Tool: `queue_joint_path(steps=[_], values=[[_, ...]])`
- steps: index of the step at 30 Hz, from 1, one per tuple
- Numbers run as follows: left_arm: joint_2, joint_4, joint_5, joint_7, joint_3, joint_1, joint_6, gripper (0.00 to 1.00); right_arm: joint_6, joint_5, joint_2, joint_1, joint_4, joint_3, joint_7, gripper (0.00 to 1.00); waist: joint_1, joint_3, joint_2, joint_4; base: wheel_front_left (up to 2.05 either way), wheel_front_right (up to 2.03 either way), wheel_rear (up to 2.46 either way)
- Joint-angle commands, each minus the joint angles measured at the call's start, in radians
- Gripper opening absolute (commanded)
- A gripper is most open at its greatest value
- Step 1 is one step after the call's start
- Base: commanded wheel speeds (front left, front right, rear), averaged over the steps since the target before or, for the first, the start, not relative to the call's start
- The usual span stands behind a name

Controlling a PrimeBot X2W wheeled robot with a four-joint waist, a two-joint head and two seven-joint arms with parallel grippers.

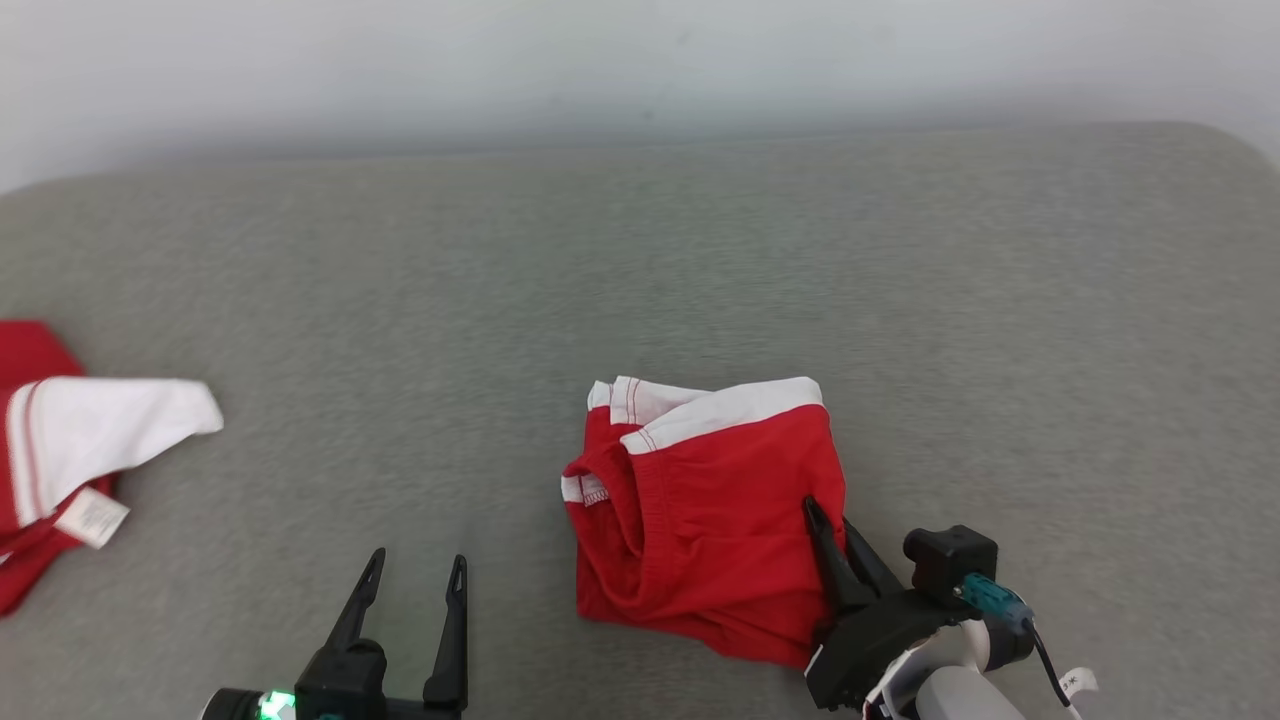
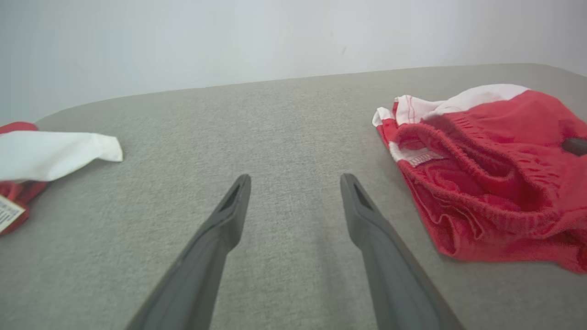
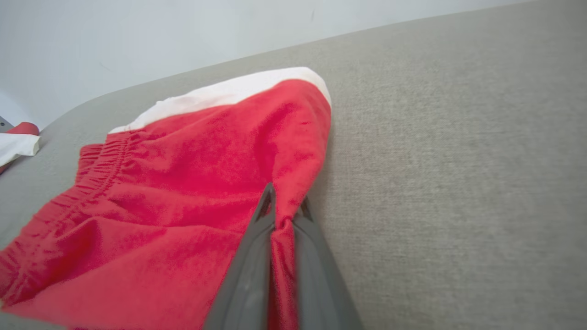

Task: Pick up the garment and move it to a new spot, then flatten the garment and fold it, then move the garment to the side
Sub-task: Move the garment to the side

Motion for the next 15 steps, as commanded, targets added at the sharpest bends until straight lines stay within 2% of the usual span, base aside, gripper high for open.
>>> queue_joint_path(steps=[1,9,15], values=[[0.000,-0.002,0.008,-0.003,-0.004,0.011,-0.003,1.00,-0.003,-0.007,0.001,0.013,-0.004,-0.008,0.000,0.00,-0.0001,-0.042,-0.0001,-0.103,0.00,0.00,0.00],[0.000,-0.004,0.007,-0.003,-0.002,-0.014,-0.018,1.00,-0.003,0.015,0.001,0.022,-0.018,0.015,0.000,0.00,-0.0001,-0.042,-0.0001,-0.333,0.00,0.00,0.00],[0.000,-0.002,0.008,-0.003,-0.019,-0.041,-0.033,1.00,-0.003,0.025,0.001,0.019,-0.030,0.033,0.000,0.00,-0.0001,-0.031,-0.0001,-0.473,0.00,0.00,0.00]])
